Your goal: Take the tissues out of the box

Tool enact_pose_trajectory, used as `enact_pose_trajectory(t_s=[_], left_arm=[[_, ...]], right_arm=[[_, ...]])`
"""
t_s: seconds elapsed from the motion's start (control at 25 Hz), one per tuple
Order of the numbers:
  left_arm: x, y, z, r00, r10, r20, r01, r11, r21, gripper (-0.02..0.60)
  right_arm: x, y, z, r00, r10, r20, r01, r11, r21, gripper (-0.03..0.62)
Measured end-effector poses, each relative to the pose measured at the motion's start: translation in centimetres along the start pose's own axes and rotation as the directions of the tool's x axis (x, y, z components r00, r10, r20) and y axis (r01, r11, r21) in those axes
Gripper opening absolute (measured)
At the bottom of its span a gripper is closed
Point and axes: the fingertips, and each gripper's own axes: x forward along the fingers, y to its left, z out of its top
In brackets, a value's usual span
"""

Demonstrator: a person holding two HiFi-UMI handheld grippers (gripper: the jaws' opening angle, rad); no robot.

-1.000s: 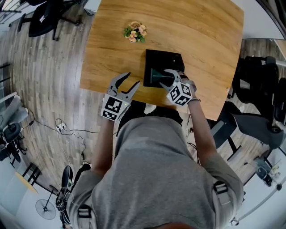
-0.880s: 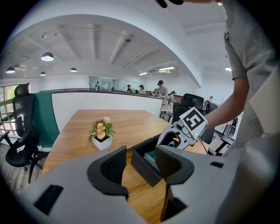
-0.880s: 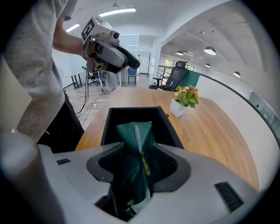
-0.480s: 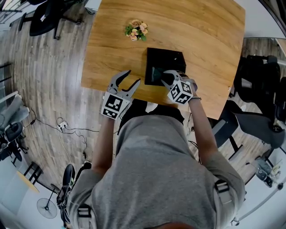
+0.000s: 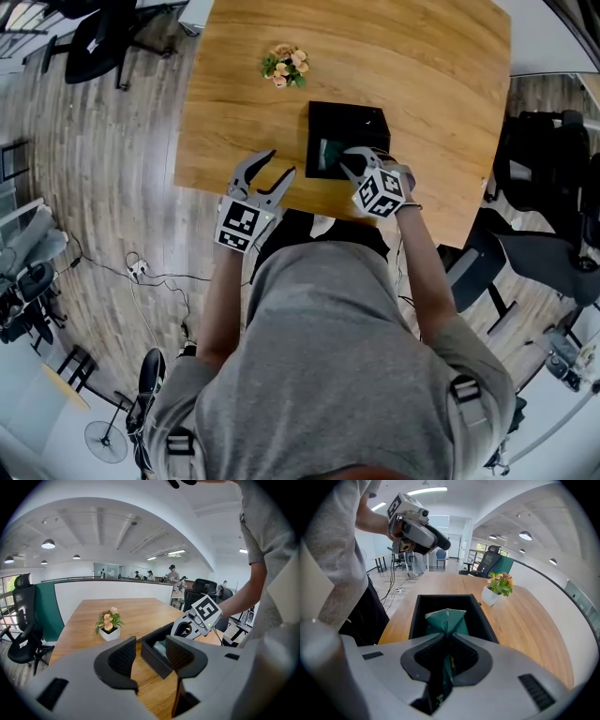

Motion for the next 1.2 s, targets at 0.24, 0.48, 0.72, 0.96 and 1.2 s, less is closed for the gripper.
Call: enact_pose_trajectory(t_s=[0.24,0.48,0.72,0.96,1.2], left_arm=[[0.0,-0.2,0.5,1.000,-0.005,0.007,0.005,1.000,0.018,0.212],[-0.4,-0.4,1.0,1.000,-0.009,0.016,0.008,0.999,0.032,0.207],[-1.0,-0.4,1.3,1.000,-0.015,0.025,0.013,0.999,0.050,0.204],[-1.6,-0.5,1.8,0.999,-0.019,0.036,0.016,0.998,0.067,0.201],[-2.2,-0.7,2.0,0.999,-0.023,0.044,0.019,0.996,0.088,0.199]], right_arm=[[-0.8,-1.2,0.6,0.998,-0.052,0.031,0.050,0.998,0.040,0.034],[-1.6,-1.2,1.5,0.995,-0.079,0.052,0.077,0.996,0.052,0.026],[-2.4,-1.3,2.2,0.989,-0.130,0.065,0.125,0.989,0.074,0.020],[-3.2,-1.5,2.6,0.982,-0.173,0.071,0.167,0.982,0.088,0.017],[-4.4,-1.4,3.1,0.974,-0.209,0.093,0.198,0.974,0.115,0.014]])
